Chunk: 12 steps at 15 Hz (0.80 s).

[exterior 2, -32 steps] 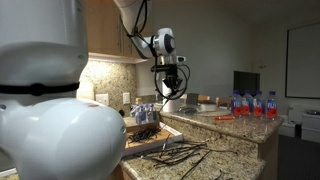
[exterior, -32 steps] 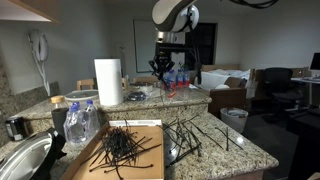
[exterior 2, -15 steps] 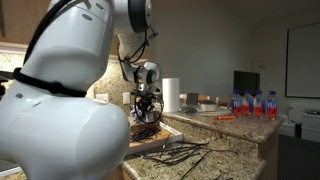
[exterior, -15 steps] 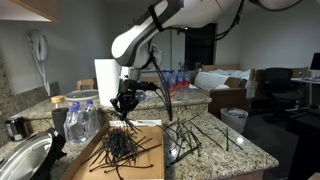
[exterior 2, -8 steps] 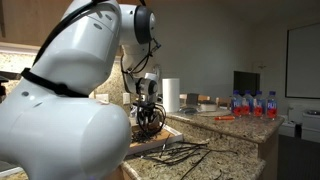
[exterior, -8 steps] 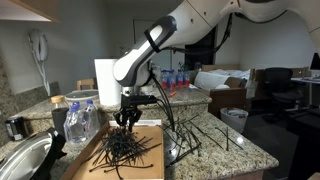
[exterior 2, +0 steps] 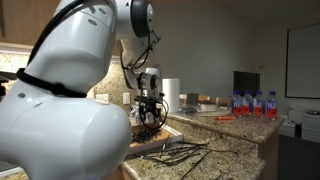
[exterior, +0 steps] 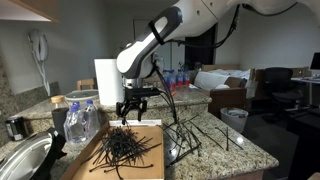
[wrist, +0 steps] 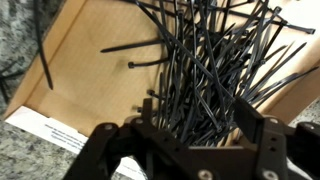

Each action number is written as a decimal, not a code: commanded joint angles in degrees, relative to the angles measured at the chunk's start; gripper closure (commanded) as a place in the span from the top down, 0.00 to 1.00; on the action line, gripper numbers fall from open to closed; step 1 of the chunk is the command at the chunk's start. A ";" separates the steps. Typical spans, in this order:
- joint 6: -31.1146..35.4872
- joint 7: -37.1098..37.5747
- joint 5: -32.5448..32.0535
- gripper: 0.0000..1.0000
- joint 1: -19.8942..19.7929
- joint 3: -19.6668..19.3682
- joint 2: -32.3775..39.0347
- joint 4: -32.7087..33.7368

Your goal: Place some black zip-ties on the box.

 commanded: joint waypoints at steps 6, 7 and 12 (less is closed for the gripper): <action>-3.43 9.33 -4.20 1.00 -3.95 -3.66 -21.36 -21.02; -4.13 10.46 -5.24 1.00 -4.87 -3.98 -23.52 -23.46; -5.35 6.04 -3.12 1.00 -11.84 -6.82 -35.22 -37.24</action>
